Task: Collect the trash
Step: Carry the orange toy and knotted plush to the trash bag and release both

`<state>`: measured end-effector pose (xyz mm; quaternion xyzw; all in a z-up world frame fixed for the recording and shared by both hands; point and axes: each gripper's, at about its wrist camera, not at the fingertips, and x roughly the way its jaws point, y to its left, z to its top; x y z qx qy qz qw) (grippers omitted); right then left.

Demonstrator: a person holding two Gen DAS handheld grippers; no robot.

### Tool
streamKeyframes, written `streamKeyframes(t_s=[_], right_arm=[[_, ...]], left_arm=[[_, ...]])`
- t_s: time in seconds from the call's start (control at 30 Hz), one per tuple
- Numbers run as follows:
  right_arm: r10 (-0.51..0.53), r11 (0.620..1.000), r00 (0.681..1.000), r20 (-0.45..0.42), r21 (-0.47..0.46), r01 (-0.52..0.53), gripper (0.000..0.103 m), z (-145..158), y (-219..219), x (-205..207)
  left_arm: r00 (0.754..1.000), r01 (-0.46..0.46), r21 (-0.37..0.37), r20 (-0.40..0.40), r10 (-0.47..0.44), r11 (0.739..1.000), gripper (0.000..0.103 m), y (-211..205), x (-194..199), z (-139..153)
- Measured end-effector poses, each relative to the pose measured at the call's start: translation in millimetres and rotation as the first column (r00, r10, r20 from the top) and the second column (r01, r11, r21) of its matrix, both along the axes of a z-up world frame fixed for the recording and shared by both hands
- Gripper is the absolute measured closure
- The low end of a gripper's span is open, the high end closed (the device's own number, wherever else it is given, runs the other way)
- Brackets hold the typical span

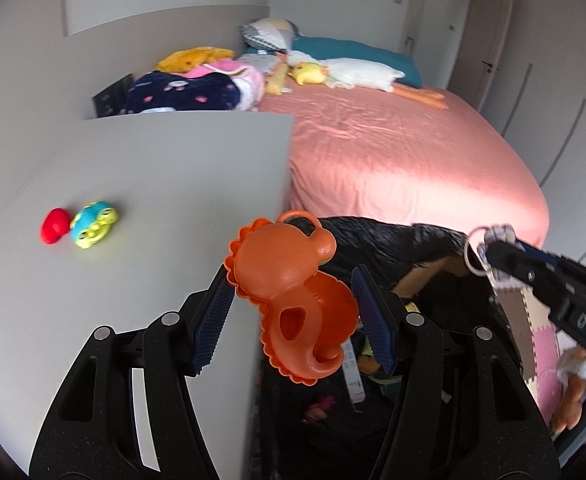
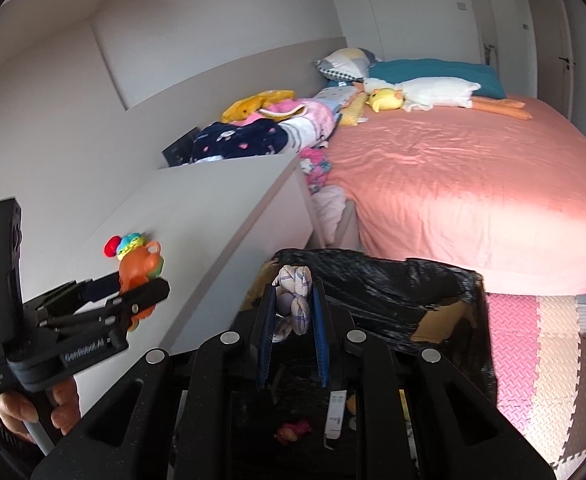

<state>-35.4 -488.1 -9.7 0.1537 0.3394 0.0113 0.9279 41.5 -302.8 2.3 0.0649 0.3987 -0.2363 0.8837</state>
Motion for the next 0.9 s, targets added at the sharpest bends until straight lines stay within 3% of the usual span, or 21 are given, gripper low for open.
streamKeyframes(t_s=[0.3, 0.33, 0.37, 0.4, 0.43, 0.57, 0.9], right_arm=[[-0.056, 0.998, 0.998, -0.006, 0.001, 0.056, 0.083, 2, -28, -12], [-0.055, 0.998, 0.998, -0.01, -0.002, 0.055, 0.076, 2, -30, -14], [-0.071, 0.997, 0.997, -0.006, -0.005, 0.071, 0.064, 3, -32, -16], [-0.09, 0.996, 0.996, -0.001, -0.007, 0.09, 0.031, 4, -35, -18], [-0.133, 0.991, 0.991, 0.019, -0.011, 0.133, 0.01, 6, -38, -21], [-0.205, 0.979, 0.977, 0.063, -0.002, 0.205, 0.01, 14, -48, -31], [-0.218, 0.976, 0.973, 0.069, -0.001, 0.219, 0.01, 18, -45, -28]], left_arm=[[0.989, 0.15, 0.008, 0.016, -0.15, 0.989, 0.043, -21, -20, 4], [0.984, 0.176, 0.002, 0.014, -0.176, 0.984, 0.043, -23, -24, 4], [0.975, 0.221, -0.01, 0.003, -0.221, 0.975, 0.035, -25, -27, 4], [0.967, 0.256, -0.018, -0.005, -0.257, 0.966, 0.025, -25, -31, 4], [0.959, 0.284, -0.02, -0.004, -0.284, 0.959, 0.005, -26, -34, 4], [0.942, 0.334, 0.018, 0.034, -0.334, 0.943, 0.006, -29, -45, 5], [0.944, 0.322, 0.04, 0.053, -0.324, 0.946, 0.006, -18, -43, 7]])
